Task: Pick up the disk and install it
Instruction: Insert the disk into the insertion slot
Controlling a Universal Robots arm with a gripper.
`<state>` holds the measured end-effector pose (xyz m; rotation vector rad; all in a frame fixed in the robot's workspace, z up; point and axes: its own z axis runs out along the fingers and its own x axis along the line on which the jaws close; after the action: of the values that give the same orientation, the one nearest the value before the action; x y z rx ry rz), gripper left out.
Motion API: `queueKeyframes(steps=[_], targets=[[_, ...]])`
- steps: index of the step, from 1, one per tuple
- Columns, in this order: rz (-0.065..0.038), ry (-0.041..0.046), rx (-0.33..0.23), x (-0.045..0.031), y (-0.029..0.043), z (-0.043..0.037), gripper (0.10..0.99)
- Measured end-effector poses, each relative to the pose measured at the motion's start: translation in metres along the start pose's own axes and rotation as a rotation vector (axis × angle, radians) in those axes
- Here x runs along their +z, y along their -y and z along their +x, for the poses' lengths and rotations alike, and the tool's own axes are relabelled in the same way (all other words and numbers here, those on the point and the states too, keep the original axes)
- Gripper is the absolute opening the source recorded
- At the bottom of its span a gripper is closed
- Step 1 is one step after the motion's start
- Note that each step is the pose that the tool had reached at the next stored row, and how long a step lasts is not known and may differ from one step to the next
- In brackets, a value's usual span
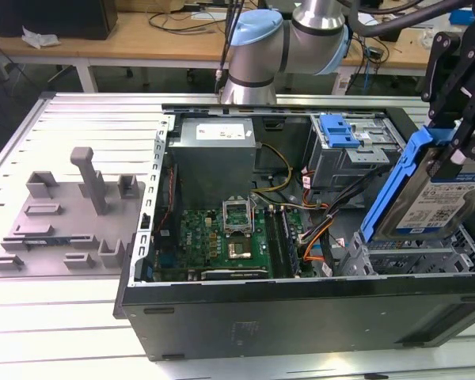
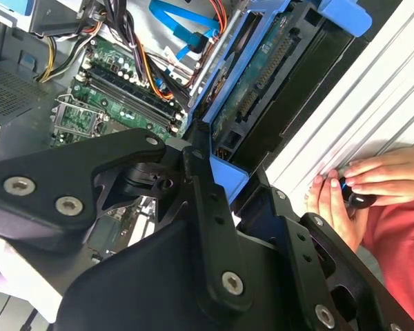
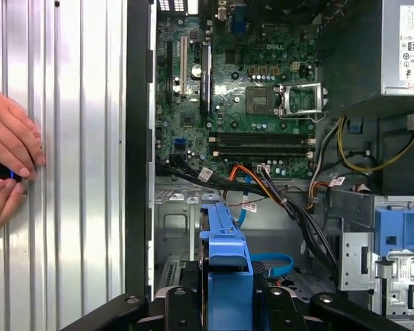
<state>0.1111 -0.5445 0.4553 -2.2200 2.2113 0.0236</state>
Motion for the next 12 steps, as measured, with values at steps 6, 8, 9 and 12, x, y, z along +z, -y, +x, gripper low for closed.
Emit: queueKeyframes(steps=[6, 8, 9, 12], targets=[[0.000, 0.0009, 0.000, 0.0022, 0.0003, 0.0002, 0.369], [0.000, 0.0008, 0.000, 0.0025, 0.0010, 0.0002, 0.369], [0.000, 0.0012, 0.000, 0.0030, 0.0014, 0.0003, 0.369], [0.000, 0.0010, 0.000, 0.0055, 0.0015, 0.0004, 0.369]])
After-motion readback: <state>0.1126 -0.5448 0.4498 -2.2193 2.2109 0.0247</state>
